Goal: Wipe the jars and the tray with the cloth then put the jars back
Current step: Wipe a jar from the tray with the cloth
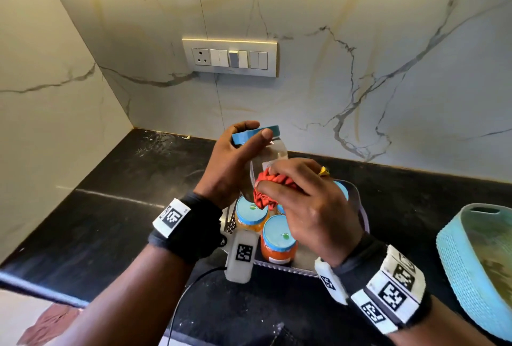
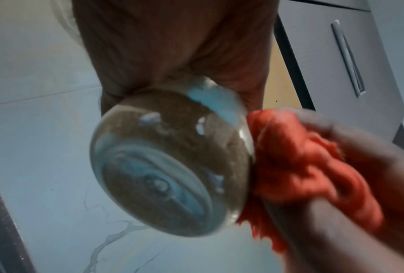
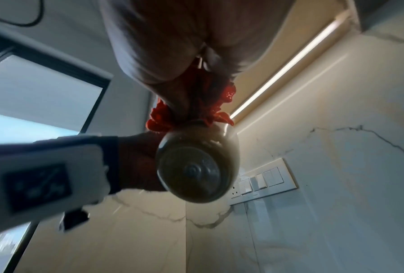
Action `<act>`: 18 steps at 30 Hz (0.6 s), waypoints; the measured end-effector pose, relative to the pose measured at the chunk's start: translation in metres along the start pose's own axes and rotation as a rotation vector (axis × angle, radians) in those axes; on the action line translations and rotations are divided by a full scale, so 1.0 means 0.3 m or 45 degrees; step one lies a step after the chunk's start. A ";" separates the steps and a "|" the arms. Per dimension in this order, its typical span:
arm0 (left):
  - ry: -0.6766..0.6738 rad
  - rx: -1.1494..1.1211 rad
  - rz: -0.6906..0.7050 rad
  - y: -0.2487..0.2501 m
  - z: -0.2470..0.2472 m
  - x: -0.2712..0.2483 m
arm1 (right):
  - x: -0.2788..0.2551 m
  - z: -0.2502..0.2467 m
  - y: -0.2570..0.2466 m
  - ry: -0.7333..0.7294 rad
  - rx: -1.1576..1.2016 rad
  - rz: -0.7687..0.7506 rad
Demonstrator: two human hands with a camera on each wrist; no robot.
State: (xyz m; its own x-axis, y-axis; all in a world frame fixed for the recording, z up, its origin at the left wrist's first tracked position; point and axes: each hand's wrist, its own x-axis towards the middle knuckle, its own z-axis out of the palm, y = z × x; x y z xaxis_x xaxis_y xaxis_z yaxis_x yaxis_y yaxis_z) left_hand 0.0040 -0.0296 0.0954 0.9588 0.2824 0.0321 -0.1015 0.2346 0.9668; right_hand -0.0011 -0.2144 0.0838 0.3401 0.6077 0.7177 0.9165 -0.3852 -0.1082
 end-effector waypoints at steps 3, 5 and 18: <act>-0.021 -0.049 -0.038 0.006 -0.030 -0.006 | -0.045 -0.005 0.007 0.037 0.038 0.013; -0.065 -0.079 -0.055 0.004 -0.041 -0.008 | -0.065 -0.012 0.031 0.125 0.157 0.127; -0.458 0.270 -0.135 -0.092 0.175 -0.001 | -0.288 -0.190 0.108 0.239 0.473 1.098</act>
State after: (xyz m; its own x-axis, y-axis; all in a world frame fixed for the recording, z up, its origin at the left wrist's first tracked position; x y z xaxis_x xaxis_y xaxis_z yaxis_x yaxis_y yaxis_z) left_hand 0.0205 -0.0851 0.0821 0.9962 -0.0842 -0.0201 0.0234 0.0381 0.9990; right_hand -0.0126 -0.3189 0.0576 0.9196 0.0842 0.3836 0.3853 -0.3833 -0.8394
